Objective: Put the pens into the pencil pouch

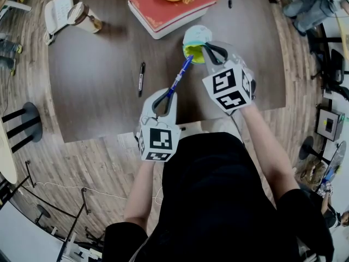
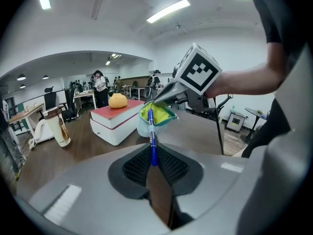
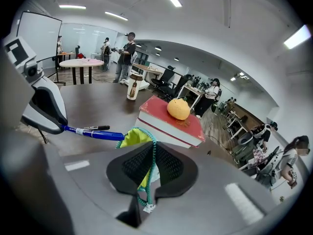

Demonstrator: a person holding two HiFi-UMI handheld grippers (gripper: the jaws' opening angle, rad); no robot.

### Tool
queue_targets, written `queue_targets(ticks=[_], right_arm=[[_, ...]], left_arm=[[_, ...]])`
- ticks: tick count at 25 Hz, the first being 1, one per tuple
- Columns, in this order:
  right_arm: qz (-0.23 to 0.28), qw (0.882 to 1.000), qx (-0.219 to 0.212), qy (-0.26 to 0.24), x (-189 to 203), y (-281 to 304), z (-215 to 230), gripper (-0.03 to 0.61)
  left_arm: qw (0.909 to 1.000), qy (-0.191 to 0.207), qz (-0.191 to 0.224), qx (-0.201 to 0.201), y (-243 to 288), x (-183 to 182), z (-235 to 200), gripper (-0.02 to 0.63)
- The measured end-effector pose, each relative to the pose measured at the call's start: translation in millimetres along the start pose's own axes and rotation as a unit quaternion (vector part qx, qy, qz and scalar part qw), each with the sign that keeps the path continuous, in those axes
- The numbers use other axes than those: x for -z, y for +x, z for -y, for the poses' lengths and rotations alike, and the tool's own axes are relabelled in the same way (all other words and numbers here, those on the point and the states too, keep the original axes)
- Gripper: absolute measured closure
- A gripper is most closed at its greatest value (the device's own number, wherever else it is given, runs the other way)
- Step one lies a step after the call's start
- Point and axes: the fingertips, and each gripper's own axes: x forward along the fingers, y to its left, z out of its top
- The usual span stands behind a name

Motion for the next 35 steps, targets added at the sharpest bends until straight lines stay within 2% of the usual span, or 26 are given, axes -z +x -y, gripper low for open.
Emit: queue_targets(ticks=[3, 10, 35], right_arm=[[0.003, 1.0, -0.001, 0.0, -1.1, 0.5, 0.7, 0.554], [0.003, 1.0, -0.002, 0.003, -1.1, 0.1, 2.0, 0.554], [0.004, 1.0, -0.005, 0.01, 4.3, -4.4, -0.5, 0.554]], left_arm=[[0.9998, 0.017, -0.004, 0.005, 6.4, -3.8, 1.0, 0.58], [0.9994, 0.027, -0.015, 0.015, 18.7, -12.4, 5.4, 0.578], [0.9993, 0.004, -0.037, 0.005, 45.8, -18.9, 7.8, 0.577]])
